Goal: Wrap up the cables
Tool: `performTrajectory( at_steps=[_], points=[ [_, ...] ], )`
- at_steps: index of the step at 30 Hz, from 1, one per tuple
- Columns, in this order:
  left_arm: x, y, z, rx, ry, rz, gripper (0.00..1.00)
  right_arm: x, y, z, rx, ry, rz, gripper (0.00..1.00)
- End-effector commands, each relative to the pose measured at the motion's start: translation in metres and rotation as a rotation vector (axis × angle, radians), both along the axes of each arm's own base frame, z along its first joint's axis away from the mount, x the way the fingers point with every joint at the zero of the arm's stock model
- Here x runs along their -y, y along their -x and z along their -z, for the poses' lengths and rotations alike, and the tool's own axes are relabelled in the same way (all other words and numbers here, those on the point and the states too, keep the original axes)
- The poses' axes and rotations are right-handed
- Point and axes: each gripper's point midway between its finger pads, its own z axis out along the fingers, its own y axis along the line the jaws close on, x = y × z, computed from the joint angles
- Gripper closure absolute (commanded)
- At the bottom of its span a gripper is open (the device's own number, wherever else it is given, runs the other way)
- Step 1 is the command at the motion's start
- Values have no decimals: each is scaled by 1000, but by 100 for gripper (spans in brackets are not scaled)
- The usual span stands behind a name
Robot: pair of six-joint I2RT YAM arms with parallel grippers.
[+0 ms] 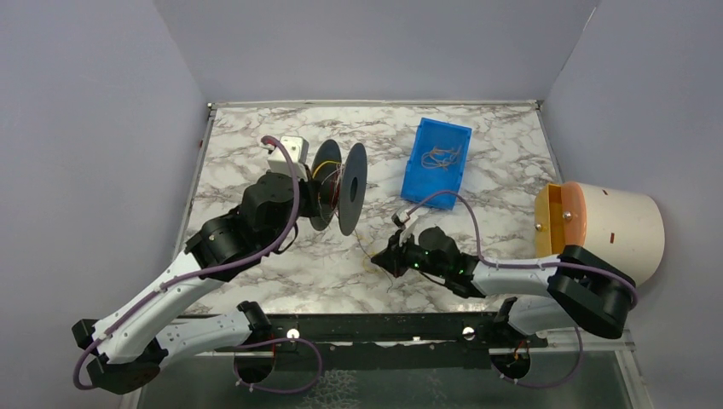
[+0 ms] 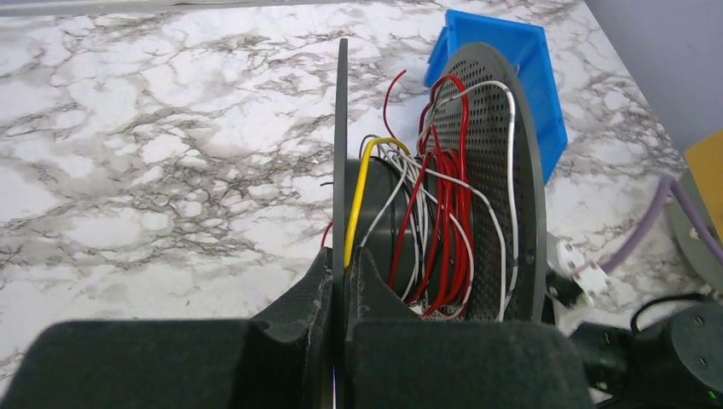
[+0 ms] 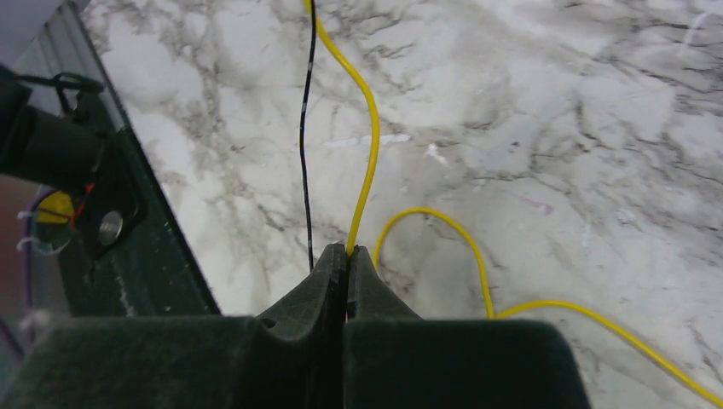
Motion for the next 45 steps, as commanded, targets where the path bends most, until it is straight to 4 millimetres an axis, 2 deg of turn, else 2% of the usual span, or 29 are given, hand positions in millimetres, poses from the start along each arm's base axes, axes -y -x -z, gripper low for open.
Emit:
performTrajectory(
  at_steps=[1, 6, 13, 21, 26, 34, 41, 45],
  points=[
    [-2, -21, -31, 111, 130, -121, 100, -9, 28, -7, -1, 16, -67, 99],
    [-5, -31, -16, 114, 88, -176, 100, -20, 51, -31, 38, 4, -123, 99],
    [-7, -38, 12, 90, 8, -211, 100, -33, 73, -79, 88, -43, -186, 99],
    [-12, -36, 52, 41, -73, -229, 100, -47, 81, -141, 146, -84, -224, 99],
    [-10, -32, 73, -3, -115, -194, 100, -48, 68, -165, 179, -49, -169, 99],
    [8, -19, 92, -75, -201, -31, 100, -33, 28, -174, 264, 98, 18, 99],
    [15, -6, 105, -112, -277, 95, 100, -20, 8, -200, 383, 135, 104, 99],
    [21, 1, 107, -117, -306, 183, 100, -15, -5, -207, 452, 196, 144, 99]
  ],
)
